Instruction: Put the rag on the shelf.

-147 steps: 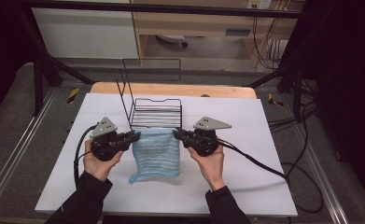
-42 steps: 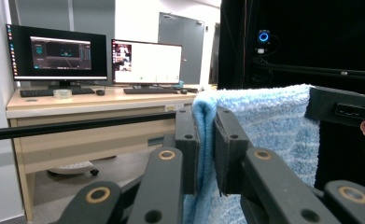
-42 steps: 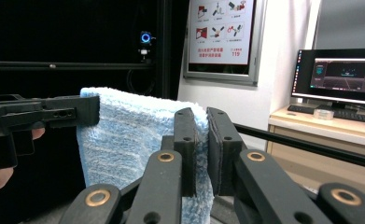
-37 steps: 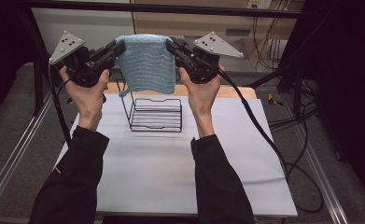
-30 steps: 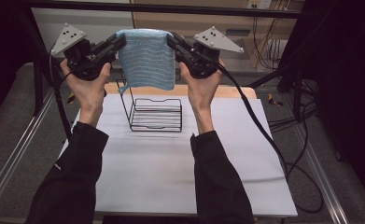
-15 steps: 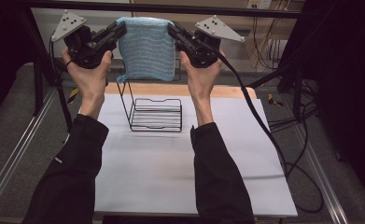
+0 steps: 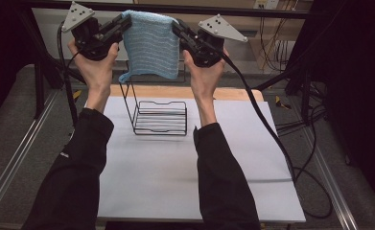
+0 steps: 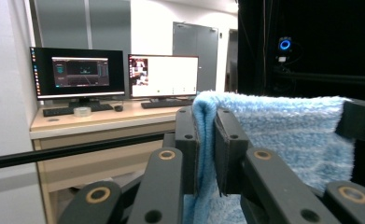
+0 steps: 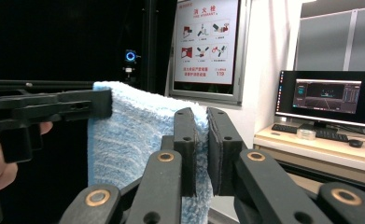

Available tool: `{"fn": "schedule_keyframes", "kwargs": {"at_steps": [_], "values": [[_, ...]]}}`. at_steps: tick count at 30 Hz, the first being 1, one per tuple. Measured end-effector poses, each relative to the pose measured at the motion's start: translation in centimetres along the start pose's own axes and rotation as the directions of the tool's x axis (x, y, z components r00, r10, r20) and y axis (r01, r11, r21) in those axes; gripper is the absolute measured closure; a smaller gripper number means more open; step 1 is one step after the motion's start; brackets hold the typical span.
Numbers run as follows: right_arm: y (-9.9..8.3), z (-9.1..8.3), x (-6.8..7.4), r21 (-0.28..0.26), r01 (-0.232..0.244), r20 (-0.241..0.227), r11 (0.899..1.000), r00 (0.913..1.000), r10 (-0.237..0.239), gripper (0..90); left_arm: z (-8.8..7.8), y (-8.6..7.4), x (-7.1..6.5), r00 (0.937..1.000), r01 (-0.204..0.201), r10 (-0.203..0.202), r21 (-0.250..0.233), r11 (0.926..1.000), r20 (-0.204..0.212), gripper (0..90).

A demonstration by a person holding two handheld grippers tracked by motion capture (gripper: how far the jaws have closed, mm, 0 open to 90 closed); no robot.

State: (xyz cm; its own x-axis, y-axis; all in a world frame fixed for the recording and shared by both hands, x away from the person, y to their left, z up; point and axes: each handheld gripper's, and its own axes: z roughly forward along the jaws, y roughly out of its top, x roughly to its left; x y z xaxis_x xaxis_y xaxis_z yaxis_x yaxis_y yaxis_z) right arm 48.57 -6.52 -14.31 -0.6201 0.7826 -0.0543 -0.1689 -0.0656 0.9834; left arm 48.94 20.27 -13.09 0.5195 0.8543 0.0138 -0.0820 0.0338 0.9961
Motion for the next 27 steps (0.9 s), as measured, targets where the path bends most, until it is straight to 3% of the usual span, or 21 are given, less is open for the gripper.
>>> {"fn": "schedule_keyframes", "kwargs": {"at_steps": [6,17,27], "values": [[0.0,0.1,-0.2,-0.012,0.000,0.005,1.000,1.0000,0.000,83.7,0.3,0.4,-0.1,0.9997,-0.025,0.025,-0.010,0.9996,0.005,81.2],[-0.9,1.0,-0.7,0.054,0.039,0.016,0.998,0.9991,-0.040,83.6,0.3,-2.4,0.6,0.9999,0.001,-0.001,0.007,1.0000,0.010,81.2],[-2.9,2.0,-0.9,0.102,0.022,-0.005,0.994,0.9997,-0.022,83.6,-0.1,-4.6,1.5,0.9999,0.009,-0.010,0.045,0.9990,0.011,81.2]]}}
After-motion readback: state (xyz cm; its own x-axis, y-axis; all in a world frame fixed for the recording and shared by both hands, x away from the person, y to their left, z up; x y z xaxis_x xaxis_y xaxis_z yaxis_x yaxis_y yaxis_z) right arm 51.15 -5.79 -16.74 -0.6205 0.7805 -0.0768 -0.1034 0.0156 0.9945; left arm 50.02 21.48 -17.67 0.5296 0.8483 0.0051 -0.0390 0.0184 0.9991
